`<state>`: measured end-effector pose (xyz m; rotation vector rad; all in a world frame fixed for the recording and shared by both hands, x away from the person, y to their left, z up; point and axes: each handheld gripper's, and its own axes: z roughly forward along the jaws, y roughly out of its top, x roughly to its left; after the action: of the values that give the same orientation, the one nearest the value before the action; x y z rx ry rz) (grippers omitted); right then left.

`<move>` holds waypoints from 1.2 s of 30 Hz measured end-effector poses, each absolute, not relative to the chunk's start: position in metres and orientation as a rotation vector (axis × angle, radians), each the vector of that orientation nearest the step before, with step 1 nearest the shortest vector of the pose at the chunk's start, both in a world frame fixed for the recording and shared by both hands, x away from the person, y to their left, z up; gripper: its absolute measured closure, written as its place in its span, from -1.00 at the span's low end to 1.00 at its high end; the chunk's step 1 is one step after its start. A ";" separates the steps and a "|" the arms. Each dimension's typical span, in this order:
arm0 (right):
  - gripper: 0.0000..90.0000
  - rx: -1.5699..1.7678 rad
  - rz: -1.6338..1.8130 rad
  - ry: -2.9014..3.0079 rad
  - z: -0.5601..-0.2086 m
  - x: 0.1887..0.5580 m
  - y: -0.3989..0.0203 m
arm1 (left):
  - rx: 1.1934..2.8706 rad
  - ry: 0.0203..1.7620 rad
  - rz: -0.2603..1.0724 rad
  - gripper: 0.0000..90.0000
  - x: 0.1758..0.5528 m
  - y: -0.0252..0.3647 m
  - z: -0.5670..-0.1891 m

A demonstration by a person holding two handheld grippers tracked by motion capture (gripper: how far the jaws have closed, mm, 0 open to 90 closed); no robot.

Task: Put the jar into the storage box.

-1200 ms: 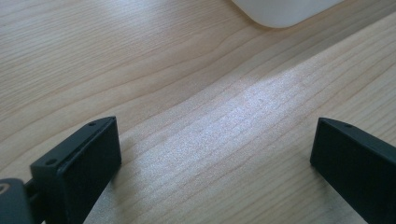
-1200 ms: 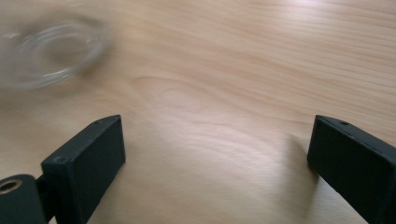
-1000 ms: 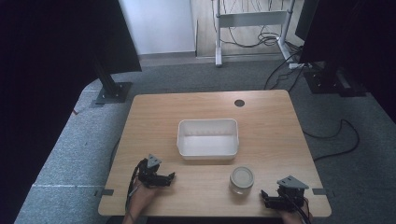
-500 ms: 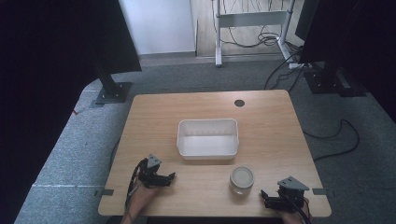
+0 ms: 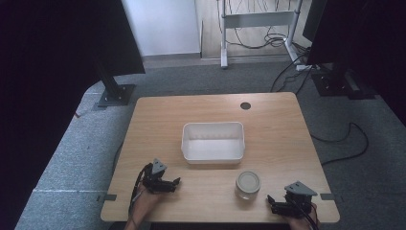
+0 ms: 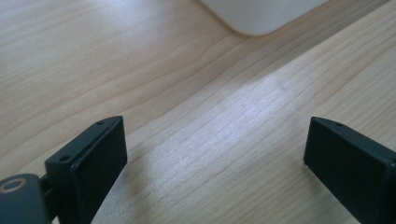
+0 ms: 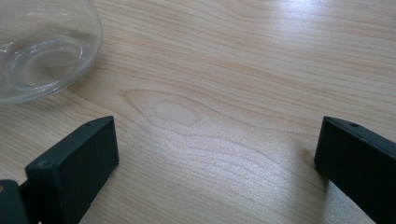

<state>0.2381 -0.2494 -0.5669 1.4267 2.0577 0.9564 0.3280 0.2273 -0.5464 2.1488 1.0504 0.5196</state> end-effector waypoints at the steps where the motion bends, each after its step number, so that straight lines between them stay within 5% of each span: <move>1: -1.00 1.428 0.956 2.057 -0.567 0.238 -0.249 | 2.146 1.047 0.523 -0.86 0.327 0.227 -0.545; 36: -1.00 1.426 0.958 2.056 -0.567 0.238 -0.249 | 2.114 0.864 0.447 -0.85 0.308 0.197 -0.513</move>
<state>0.2379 -0.2494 -0.5671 1.4258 2.0563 0.9576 0.3084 0.1974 -0.5128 2.1136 0.8641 0.4473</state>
